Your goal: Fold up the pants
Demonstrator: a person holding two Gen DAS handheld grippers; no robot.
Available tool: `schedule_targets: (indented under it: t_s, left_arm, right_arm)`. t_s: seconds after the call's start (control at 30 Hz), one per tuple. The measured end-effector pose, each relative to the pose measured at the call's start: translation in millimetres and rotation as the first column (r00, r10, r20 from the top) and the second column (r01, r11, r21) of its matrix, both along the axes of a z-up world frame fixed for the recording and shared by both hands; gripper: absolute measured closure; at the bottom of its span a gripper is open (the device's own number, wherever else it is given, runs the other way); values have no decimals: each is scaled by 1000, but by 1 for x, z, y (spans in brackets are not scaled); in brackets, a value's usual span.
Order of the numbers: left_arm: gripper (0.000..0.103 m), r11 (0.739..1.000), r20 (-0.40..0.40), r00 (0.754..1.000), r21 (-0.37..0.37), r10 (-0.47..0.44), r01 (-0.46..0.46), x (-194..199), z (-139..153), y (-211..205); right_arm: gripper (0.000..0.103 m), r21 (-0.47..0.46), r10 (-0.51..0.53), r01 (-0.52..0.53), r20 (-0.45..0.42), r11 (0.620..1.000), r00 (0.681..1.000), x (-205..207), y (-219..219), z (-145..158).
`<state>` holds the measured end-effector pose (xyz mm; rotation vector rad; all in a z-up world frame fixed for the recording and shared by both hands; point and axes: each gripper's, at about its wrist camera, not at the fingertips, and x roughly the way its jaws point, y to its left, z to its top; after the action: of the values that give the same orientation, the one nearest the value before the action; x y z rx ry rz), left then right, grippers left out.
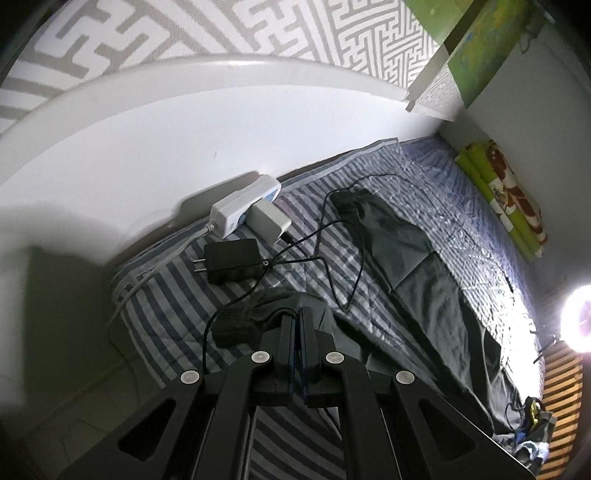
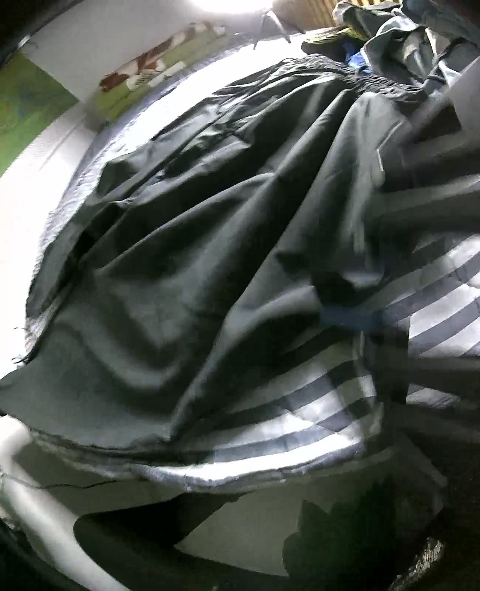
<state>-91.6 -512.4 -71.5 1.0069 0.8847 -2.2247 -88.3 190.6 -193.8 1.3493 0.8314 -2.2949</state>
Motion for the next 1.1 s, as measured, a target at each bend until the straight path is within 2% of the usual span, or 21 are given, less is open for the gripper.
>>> schedule_targets:
  t_s: [0.07,0.13,0.27,0.37,0.43,0.6,0.73,0.9,1.0,1.1]
  left_arm:
    - [102,1000,-16,1000,-7,-3,3,2,9,4]
    - [102,1000,-32,999,-28,-11,10,6,22,11]
    - [102,998,-69,998,-61,-15,11,17,50,19]
    - [102,996,-89,996,-84,-17,10,14,76,20]
    - [102,994,-96,995,-108,-26,15,3,95,21]
    - [102,985,-98,994,-169,-56,39,-60,130,26]
    - [102,980,-44,996,-190,-72,63,-135,121,24]
    - [102,982,49,997,-175,-67,74,-218,72,13]
    - [102,985,73,995,-153,-62,73,-240,44,9]
    - [102,983,63,995,-160,-78,87,-226,32,14]
  right_arm:
    - [101,18,1,0,-37,1000,999,2,1,8]
    - [101,-16,-35,34,-82,999,996,4,10,27]
    - [101,-117,-137,115,-202,986,970,11,38,88]
    - [101,-158,-195,154,-298,975,934,8,56,133]
    - [101,-173,-243,190,-373,966,895,1,69,163]
    - [101,-193,-337,278,-462,941,820,-51,92,200]
    - [101,-217,-408,347,-407,912,817,-118,115,196]
    - [101,-163,-459,429,-313,888,832,-206,140,146]
    - [101,-139,-473,452,-290,881,832,-234,144,123]
    - [101,-153,-464,438,-279,886,841,-242,142,112]
